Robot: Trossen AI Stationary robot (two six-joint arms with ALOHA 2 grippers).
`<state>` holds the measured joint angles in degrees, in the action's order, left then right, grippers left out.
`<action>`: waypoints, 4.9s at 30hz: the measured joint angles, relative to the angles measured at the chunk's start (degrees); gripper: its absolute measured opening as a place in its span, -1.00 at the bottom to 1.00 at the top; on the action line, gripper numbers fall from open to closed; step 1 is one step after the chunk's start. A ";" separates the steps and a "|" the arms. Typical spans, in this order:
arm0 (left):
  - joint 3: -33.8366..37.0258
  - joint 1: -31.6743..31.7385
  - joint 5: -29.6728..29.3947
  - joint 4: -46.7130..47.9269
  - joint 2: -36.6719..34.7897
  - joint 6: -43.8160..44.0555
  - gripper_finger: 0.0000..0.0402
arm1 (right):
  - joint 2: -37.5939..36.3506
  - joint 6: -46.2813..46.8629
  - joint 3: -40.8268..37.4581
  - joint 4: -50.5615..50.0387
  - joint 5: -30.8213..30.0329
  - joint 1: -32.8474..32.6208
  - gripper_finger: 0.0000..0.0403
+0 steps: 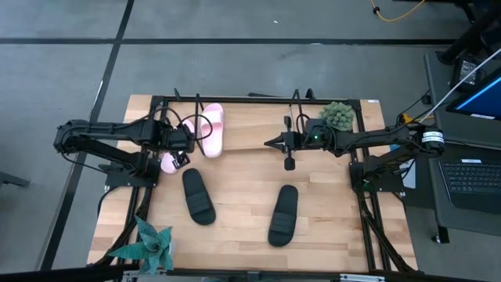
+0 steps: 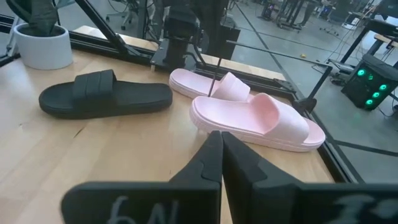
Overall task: Pick and place slides into the shelf
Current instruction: Put the pink slide on the shelf
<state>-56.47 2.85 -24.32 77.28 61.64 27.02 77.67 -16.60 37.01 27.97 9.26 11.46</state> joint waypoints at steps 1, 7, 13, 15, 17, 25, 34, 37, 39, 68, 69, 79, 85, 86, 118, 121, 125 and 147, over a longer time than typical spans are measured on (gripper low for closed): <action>0.00 0.00 0.00 0.02 -0.02 0.21 -0.95 | 0.00 0.07 0.00 -0.12 0.00 0.00 -0.96; 0.00 0.00 -0.11 0.02 -0.02 0.38 -0.65 | 0.00 1.14 0.00 -0.18 0.00 0.00 -0.96; 0.00 0.00 -0.15 0.02 0.25 1.32 -0.36 | 0.00 1.14 0.00 -0.18 0.00 0.00 -0.96; 0.29 -0.03 -0.14 -0.27 0.60 1.34 -0.32 | 0.00 1.14 0.00 -0.16 0.00 0.00 -0.96; 1.33 -0.04 0.00 -1.36 0.92 1.34 -0.31 | 0.00 1.14 0.00 -0.18 0.00 0.00 -0.96; 7.62 -0.04 0.41 -5.74 1.78 1.38 -0.34 | 0.00 1.03 0.00 -0.52 0.00 0.00 -0.96; 12.86 0.00 -2.31 -8.97 1.80 1.36 -0.35 | 0.00 0.90 0.00 -0.72 0.00 0.00 -0.96; 14.61 0.00 -2.12 -10.81 1.80 1.01 -0.35 | 0.00 0.90 0.00 -0.72 0.00 0.00 -0.96; 15.53 0.00 -2.68 -11.57 1.80 0.70 -0.35 | 0.00 0.90 0.00 -0.72 0.00 0.00 -0.96; 16.35 0.02 -3.76 -11.57 10.17 1.47 -0.35 | 0.00 0.92 0.00 -0.51 0.00 0.00 -0.96; 16.35 0.02 -3.76 -11.57 10.17 1.48 -0.35 | 0.00 0.92 0.00 -0.51 0.00 0.00 -0.96; 16.35 2.00 -5.12 -11.52 10.17 2.87 -0.41 | 0.00 0.92 0.00 -0.51 0.00 0.00 -0.96; 16.35 3.71 -5.11 -11.53 10.17 2.87 -0.69 | 0.00 0.92 0.00 -0.52 0.00 0.00 -0.96; 16.35 3.97 -5.10 -11.53 10.17 2.87 -0.75 | 0.00 0.92 0.00 -0.51 0.00 0.00 -0.96; 16.35 7.60 -3.09 -12.44 10.15 1.10 -1.00 | -0.02 1.13 0.00 -0.34 -0.01 -0.02 -0.96; 16.33 7.92 -2.91 -12.59 10.15 0.95 -1.00 | -0.02 1.12 0.00 -0.35 -0.02 0.00 -0.96; 16.33 7.91 -0.55 -12.24 9.77 -0.46 -1.00 | -0.02 1.13 0.00 -0.33 -0.02 0.00 -0.96; 5.84 5.79 3.45 -8.08 -2.12 -6.72 -1.00 | -0.02 1.12 0.00 -0.36 -0.02 -0.02 -0.96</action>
<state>-50.63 8.64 -20.86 69.20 59.52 20.30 77.65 -15.49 37.01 27.61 9.24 11.44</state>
